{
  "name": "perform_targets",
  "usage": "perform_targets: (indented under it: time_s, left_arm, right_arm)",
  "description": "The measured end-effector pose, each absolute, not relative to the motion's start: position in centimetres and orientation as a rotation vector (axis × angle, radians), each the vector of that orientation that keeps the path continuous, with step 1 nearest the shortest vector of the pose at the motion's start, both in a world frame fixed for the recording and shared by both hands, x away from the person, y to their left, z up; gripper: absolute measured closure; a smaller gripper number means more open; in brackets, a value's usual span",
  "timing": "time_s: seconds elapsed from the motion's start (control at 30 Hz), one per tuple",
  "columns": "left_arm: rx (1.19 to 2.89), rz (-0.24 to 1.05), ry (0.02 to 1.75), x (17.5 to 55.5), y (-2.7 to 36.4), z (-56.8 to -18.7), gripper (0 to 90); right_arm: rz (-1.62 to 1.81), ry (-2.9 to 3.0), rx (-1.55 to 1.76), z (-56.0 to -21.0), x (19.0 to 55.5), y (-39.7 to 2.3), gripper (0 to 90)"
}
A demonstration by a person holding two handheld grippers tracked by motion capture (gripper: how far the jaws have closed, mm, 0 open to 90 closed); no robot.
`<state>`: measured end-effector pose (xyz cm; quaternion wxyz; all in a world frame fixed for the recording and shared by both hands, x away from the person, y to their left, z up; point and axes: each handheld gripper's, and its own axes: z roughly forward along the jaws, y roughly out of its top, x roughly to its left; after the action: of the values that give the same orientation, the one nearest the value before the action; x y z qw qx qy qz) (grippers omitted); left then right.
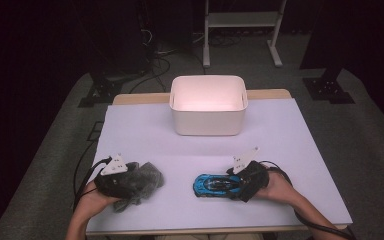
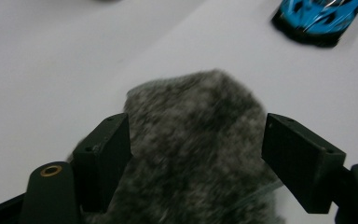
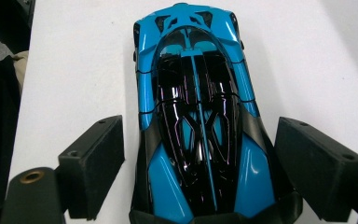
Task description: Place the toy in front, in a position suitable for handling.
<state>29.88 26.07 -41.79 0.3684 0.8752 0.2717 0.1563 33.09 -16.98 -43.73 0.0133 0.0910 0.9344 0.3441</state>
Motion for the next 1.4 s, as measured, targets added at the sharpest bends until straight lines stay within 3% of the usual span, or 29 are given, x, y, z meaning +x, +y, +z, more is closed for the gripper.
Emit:
perform_targets:
  time_s: [0.27,0.3,0.37,0.47,0.63,0.9,1.13,1.17,1.4]
  left_arm:
    - [2.325,0.375,0.73,30.3,26.8,-43.7,40.1]
    - [2.313,0.366,0.737,30.4,27.0,-44.1,45.7]
    - [2.3,0.351,0.738,30.4,27.1,-44.3,47.6]
    - [2.277,0.312,0.741,30.3,27.2,-44.5,62.1]
    - [2.251,0.307,0.751,30.2,27.4,-44.6,73.0]
    - [2.215,0.264,0.707,30.1,26.0,-43.3,76.1]
    - [2.234,0.232,0.494,30.8,20.2,-40.3,76.0]
    - [2.24,0.211,0.441,31.2,18.4,-39.9,76.0]
    - [2.286,0.125,0.294,32.3,12.6,-39.9,76.1]
  right_arm:
    - [1.088,2.897,0.297,-43.8,33.0,-17.4,15.7]
    - [1.084,2.89,0.298,-43.7,32.9,-17.6,15.6]
    - [1.083,2.891,0.313,-43.6,32.8,-17.6,15.6]
    - [1.098,2.872,0.32,-43.4,32.6,-18.3,15.5]
    - [1.123,2.874,0.372,-43.2,32.6,-19.2,13.6]
    - [1.147,2.899,0.431,-44.3,32.9,-19.9,13.0]
    - [1.065,2.917,0.341,-45.2,33.0,-18.2,14.4]
    - [1.072,2.905,0.338,-45.2,32.8,-18.1,18.8]
    - [1.101,2.896,0.349,-45.3,32.9,-18.3,21.5]
